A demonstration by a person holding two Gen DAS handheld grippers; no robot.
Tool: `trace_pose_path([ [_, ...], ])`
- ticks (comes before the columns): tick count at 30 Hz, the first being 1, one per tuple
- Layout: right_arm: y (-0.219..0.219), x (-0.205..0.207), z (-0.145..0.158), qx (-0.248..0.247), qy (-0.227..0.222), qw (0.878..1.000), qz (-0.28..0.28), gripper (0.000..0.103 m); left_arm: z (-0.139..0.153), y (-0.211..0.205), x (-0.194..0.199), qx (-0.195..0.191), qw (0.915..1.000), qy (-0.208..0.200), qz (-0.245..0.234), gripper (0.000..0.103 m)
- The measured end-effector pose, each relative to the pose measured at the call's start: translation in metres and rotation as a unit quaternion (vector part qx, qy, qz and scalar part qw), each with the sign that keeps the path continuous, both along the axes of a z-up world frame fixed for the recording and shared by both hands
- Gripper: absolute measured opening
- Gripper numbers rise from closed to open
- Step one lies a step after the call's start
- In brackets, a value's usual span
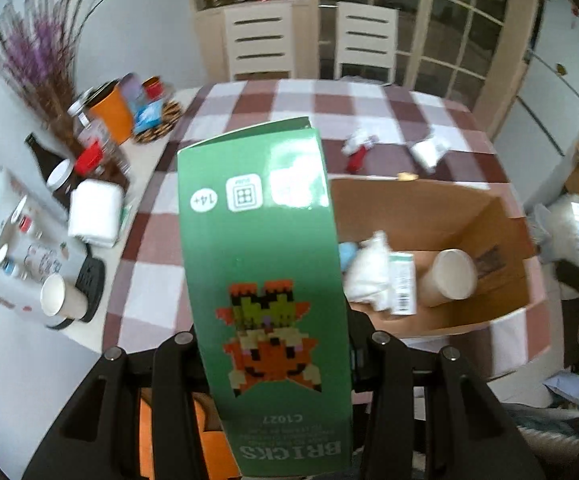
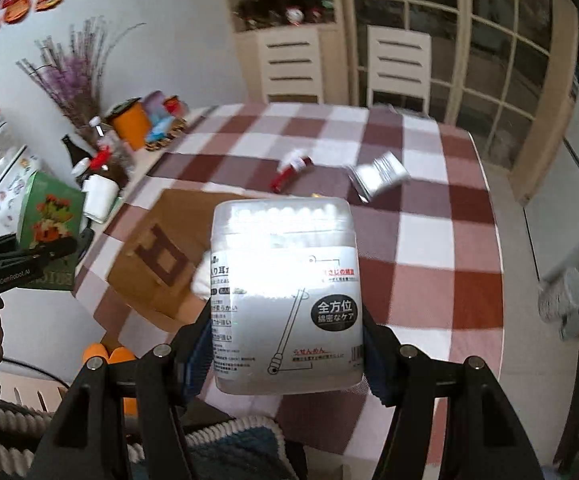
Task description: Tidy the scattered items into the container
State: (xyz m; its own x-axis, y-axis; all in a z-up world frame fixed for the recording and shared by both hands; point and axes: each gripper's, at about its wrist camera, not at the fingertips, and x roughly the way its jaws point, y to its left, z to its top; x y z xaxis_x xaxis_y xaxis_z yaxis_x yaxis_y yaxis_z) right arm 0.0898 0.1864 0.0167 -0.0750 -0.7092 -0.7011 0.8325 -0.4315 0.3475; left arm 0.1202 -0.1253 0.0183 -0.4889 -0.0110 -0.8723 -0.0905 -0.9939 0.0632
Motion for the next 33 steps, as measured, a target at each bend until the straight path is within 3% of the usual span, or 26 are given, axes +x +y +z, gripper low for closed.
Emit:
trace_pose_path([
  [11,-0.016,0.024,0.026,-0.032,0.031,0.999,0.012,0.064,0.021,0.059,-0.014,-0.013,0.9992,0.008,-0.036,0.045],
  [33,-0.029,0.016,0.026,-0.029,0.03,0.999,-0.006,0.064,0.001,0.062,-0.046,-0.019,0.9989,-0.041,-0.01,0.045],
])
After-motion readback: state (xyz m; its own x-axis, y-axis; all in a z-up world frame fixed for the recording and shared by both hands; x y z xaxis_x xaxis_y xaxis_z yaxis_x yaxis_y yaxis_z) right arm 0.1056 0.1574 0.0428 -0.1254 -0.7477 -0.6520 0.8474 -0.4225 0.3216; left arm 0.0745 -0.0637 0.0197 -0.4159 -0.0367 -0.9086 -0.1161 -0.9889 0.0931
